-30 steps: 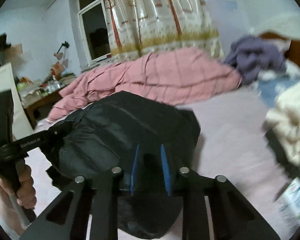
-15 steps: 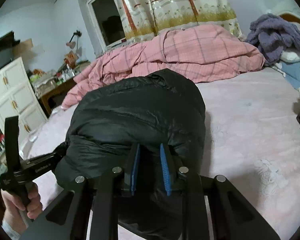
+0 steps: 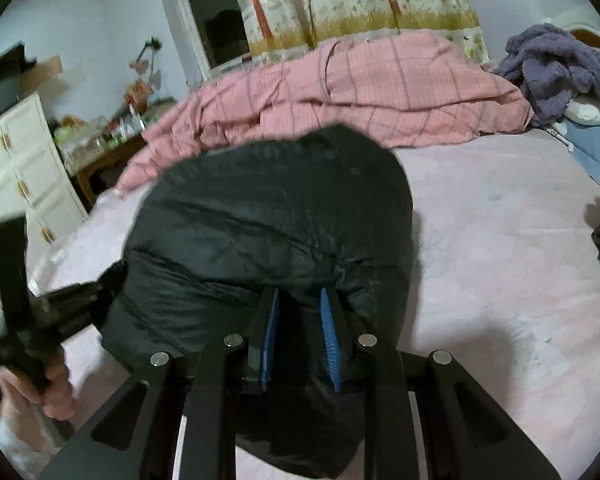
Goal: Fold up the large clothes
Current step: 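Grasp the black jacket bundle with the left tool while the right tool grasps it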
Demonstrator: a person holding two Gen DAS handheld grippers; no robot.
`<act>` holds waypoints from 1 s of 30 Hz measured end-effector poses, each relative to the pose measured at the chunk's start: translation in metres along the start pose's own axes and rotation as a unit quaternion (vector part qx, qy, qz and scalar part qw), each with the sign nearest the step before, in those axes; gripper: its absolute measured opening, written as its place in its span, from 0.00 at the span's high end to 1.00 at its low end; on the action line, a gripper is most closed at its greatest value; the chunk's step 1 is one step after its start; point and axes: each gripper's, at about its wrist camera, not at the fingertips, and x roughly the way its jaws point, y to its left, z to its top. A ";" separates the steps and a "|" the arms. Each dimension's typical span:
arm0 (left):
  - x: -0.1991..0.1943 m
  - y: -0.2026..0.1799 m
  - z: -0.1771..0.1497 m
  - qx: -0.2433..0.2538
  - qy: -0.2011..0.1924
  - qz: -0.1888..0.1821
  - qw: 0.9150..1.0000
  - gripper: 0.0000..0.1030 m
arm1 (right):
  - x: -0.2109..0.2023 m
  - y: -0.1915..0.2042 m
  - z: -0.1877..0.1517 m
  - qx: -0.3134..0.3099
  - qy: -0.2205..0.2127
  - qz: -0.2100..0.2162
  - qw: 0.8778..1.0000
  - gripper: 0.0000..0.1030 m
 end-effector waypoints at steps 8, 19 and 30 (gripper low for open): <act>-0.025 -0.001 0.058 -0.023 -0.079 -0.071 0.994 0.83 | -0.009 -0.010 0.039 0.021 -0.007 -0.015 1.000 0.78; -0.055 0.003 0.095 -0.039 -0.109 -0.106 0.988 0.26 | 0.030 0.001 0.009 0.030 0.041 0.106 0.993 0.78; 0.040 -0.006 0.058 -0.001 0.081 0.044 0.996 0.23 | 0.007 0.003 0.012 0.025 -0.008 0.073 0.997 0.77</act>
